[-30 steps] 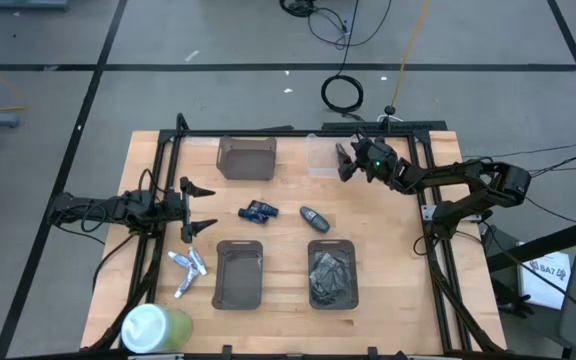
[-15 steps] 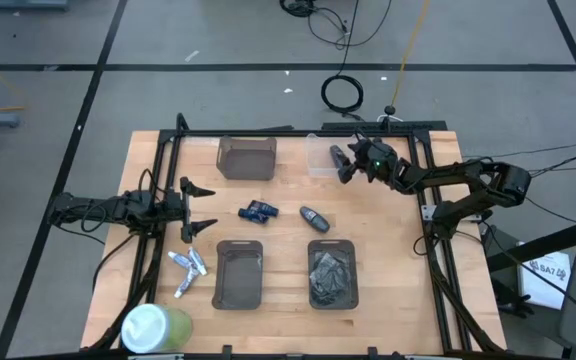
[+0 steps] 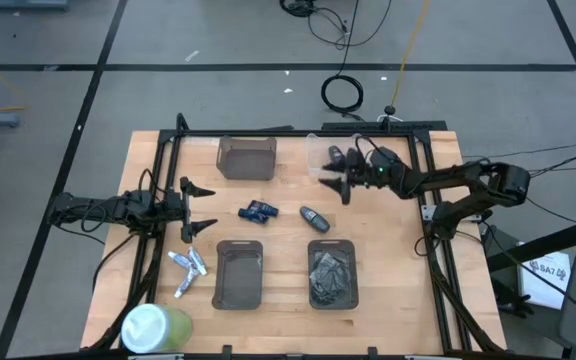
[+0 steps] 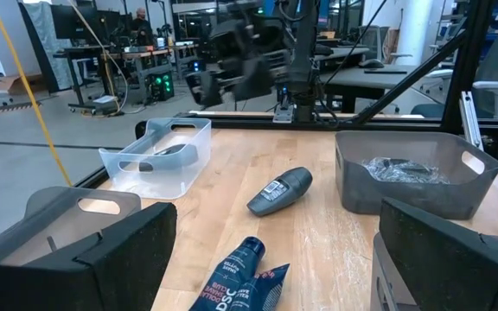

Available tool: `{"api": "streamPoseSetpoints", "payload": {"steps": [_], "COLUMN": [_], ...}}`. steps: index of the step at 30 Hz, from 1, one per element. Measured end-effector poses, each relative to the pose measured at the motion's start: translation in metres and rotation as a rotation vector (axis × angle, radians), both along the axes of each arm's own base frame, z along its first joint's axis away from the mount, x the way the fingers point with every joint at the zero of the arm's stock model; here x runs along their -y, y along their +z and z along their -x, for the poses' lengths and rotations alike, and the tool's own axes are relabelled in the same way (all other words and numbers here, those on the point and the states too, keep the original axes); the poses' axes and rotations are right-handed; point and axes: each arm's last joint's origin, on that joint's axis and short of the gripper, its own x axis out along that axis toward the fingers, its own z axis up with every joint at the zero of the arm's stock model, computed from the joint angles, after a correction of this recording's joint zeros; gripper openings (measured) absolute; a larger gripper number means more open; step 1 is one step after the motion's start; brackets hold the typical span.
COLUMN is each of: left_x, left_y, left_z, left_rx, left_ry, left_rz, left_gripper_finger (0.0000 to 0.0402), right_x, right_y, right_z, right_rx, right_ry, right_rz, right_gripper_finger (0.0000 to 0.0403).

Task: Pick & Place Travel size toiletries
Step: Put the gray deodorant into the transparent bin

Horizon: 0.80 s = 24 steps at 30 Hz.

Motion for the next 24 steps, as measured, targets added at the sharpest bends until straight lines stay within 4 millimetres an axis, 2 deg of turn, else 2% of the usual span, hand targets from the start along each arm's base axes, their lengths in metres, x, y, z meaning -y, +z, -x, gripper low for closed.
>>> {"api": "streamPoseSetpoints", "payload": {"steps": [5,10,20,24], "left_x": [0.0,0.0,0.0,0.0], "left_y": [0.0,0.0,0.0,0.0], "left_z": [0.0,0.0,0.0,0.0], "left_rx": [0.0,0.0,0.0,0.0], "left_ry": [0.0,0.0,0.0,0.0], "left_rz": [0.0,0.0,0.0,0.0], "left_gripper_finger": [0.0395,0.0395,0.0395,0.0395], "right_x": [-0.025,-0.047,-0.081,-0.086], "right_y": [0.001,0.001,-0.003,-0.003], "right_z": [-0.008,-0.014,-0.018,-0.02], "right_rx": [0.019,0.015,-0.027,-0.031], "right_ry": [0.222,0.347,0.466,0.418], "right_rz": [-0.015,-0.024,-0.038,-0.025], "right_gripper_finger": [0.0232,0.0229,0.0227,0.0231]}}
